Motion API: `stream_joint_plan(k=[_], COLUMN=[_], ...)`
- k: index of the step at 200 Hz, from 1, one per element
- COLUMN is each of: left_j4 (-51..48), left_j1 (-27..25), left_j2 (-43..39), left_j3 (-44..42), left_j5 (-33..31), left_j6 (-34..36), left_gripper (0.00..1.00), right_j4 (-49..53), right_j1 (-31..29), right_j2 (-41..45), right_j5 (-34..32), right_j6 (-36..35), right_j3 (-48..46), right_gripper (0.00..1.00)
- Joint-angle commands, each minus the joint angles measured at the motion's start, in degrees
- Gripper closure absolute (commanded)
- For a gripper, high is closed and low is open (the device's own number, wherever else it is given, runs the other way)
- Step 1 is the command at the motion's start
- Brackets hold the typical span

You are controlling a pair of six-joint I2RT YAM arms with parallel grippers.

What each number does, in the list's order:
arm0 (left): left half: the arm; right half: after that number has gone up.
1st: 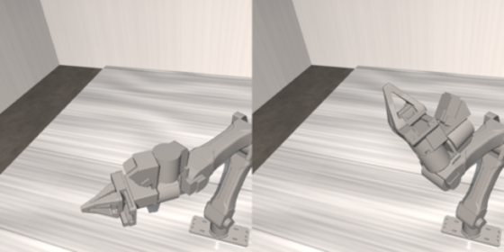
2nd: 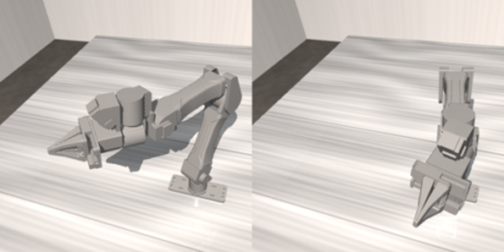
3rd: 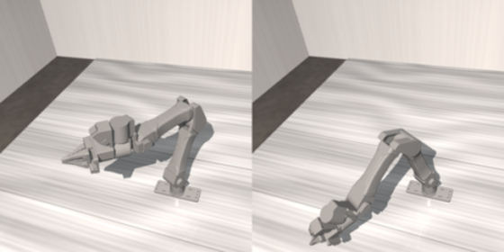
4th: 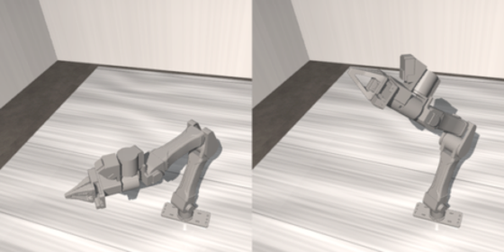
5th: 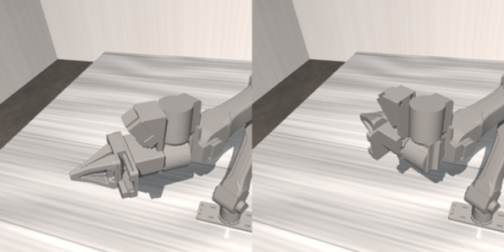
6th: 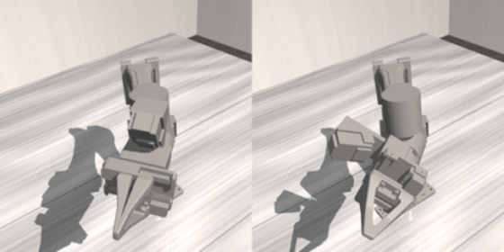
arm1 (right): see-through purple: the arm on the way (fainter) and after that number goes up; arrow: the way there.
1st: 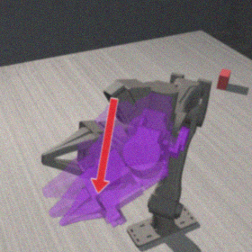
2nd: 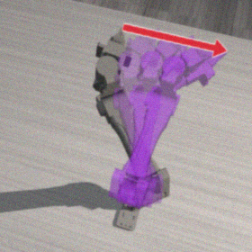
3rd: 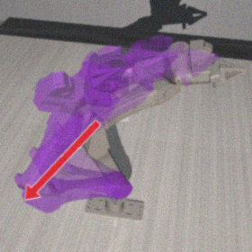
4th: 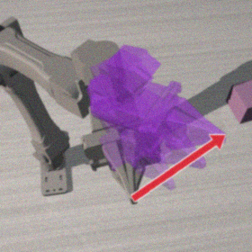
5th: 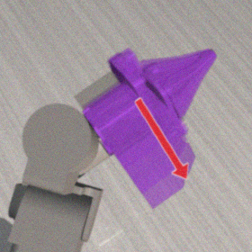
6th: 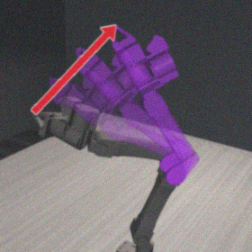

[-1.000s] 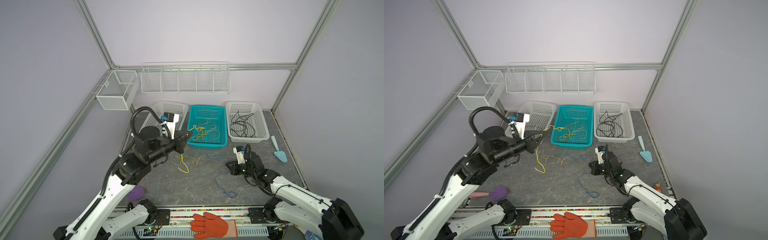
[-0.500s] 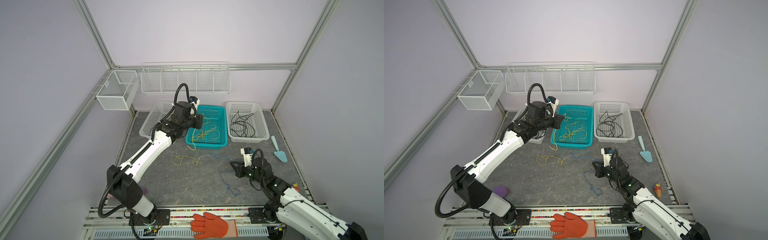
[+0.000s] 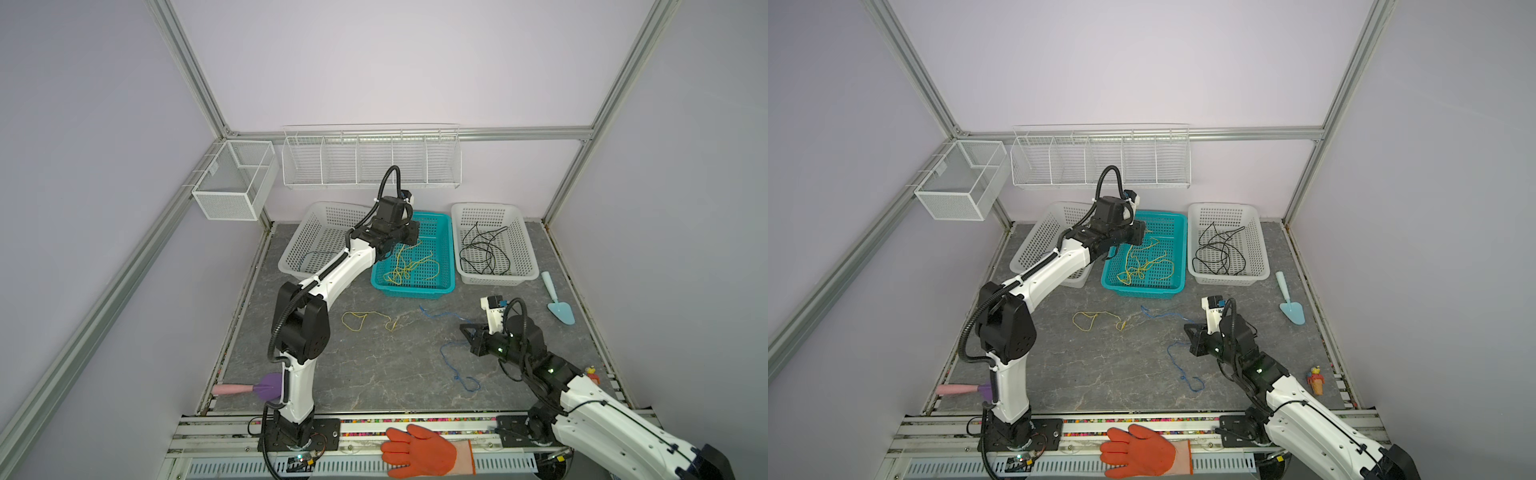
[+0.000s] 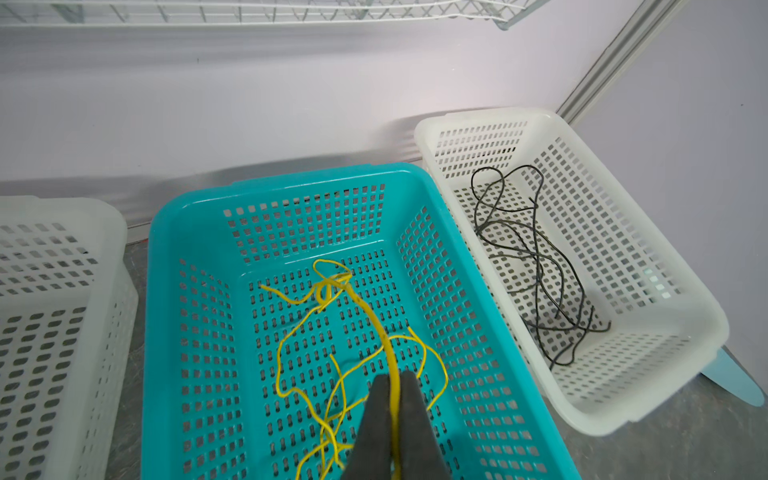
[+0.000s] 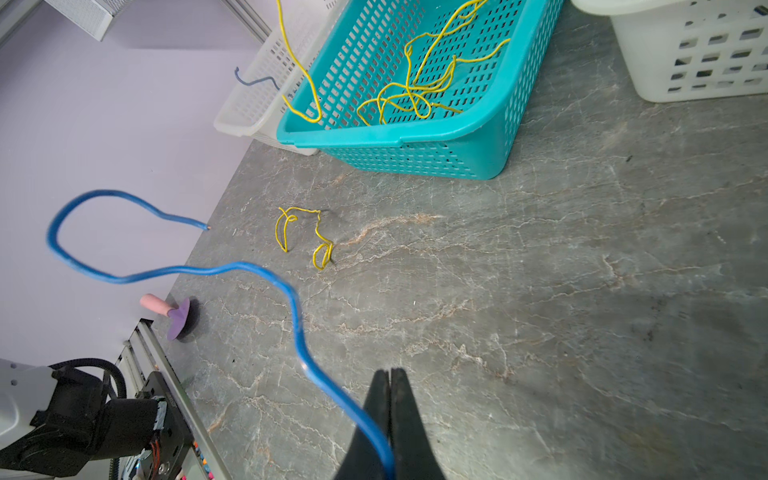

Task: Untangle the cables
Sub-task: 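Carry the yellow cable over the teal basket with the left gripper, then release yellow cable into teal basket, move left gripper toward right gripper's blue cable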

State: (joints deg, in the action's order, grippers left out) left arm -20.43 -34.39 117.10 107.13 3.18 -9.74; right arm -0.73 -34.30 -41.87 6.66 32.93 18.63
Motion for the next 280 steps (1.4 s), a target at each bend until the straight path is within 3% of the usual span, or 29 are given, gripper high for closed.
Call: stream_joint_plan(k=[1,59,114,136,178,197,226,242,280], left_j4=[0.0,-3.0,-2.0,-0.9,-0.8,-1.5,-3.6,-7.1,-16.7], left_j1=[0.2,0.2,0.2,0.0,-0.8,-0.9,-2.2,-3.7,-8.3], left_j2=[3.6,9.5,3.4,-1.4,-13.5,-18.9,-26.3,-29.0,-31.9], left_j3=[4.2,9.4,4.6,0.8,-8.6,-13.6,-20.8,-23.5,-26.7], left_j5=[-1.6,-2.9,2.6,4.5,10.6,16.9,26.1,28.2,29.3], left_j6=[1.6,2.7,2.3,1.3,0.3,0.5,3.4,6.9,13.4], left_gripper=[1.0,1.0,0.5,0.4,0.36,0.33,0.32,0.32,0.32], right_j4=[-1.7,-1.7,-2.0,-1.5,3.1,7.2,9.3,12.0,16.2], right_j1=[0.0,0.0,0.0,-0.2,-0.6,-0.7,-1.8,-4.0,-9.5], right_j2=[-0.1,-0.2,-0.8,-1.5,-4.8,-7.6,-13.8,-17.9,-23.7], right_j5=[0.9,1.2,0.7,0.8,4.3,6.1,15.4,18.6,19.1], right_j6=[-0.8,-1.5,-1.6,-2.0,-4.7,-7.0,-10.4,-13.1,-17.0], right_j3=[-0.8,-0.5,-0.3,0.5,6.3,10.5,16.1,19.8,25.6], right_gripper=[0.94,0.94,0.94,0.94,0.94,0.94,0.94,0.94,0.94])
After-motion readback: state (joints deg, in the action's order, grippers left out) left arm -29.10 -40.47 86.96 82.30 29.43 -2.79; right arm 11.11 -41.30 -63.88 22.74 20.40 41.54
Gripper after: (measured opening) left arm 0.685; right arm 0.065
